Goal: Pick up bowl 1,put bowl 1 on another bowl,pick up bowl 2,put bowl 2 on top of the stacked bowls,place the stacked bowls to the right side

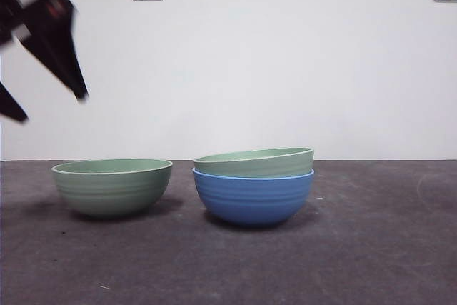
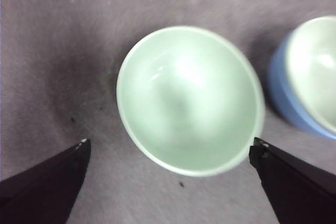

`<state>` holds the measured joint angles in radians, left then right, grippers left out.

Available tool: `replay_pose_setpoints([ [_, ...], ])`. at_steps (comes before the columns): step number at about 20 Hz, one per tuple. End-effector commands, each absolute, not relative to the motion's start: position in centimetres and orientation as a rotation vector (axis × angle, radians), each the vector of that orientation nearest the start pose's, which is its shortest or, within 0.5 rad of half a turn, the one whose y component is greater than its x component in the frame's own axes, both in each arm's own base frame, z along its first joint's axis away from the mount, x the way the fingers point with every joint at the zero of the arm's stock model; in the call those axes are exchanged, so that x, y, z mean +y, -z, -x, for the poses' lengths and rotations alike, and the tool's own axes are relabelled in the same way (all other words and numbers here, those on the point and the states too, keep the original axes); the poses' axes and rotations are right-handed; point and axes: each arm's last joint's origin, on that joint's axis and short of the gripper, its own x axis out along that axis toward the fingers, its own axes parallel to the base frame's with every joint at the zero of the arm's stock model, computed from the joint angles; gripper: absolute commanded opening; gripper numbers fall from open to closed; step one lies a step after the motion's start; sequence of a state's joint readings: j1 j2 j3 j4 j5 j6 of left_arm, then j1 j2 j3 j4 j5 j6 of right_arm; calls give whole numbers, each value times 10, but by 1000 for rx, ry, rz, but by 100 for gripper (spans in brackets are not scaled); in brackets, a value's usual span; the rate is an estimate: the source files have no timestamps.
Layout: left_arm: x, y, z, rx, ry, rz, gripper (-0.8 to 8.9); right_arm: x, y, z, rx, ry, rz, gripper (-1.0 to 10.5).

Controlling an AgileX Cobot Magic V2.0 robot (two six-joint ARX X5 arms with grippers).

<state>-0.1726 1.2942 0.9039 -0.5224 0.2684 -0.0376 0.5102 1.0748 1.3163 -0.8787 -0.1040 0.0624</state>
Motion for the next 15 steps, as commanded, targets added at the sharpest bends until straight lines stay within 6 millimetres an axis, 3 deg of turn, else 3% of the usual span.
replay_pose_setpoints([
  [1,-60,-219,-269,983,319,84,615,87,-405,-149,595,-574,43,226],
  [4,-66,-194,-285,1031,281,79,608,75,-414,-128,548,-576,25,225],
  [7,-68,-185,-289,1056,270,89,450,71,-412,-120,578,-571,30,225],
  [9,-68,-185,-289,1055,275,93,268,70,-411,-119,600,-569,36,225],
  [11,-69,-185,-289,1056,277,119,-11,71,-410,-120,606,-569,37,225],
  [15,-69,-186,-290,1049,285,138,-8,72,-408,-122,628,-566,42,225],
])
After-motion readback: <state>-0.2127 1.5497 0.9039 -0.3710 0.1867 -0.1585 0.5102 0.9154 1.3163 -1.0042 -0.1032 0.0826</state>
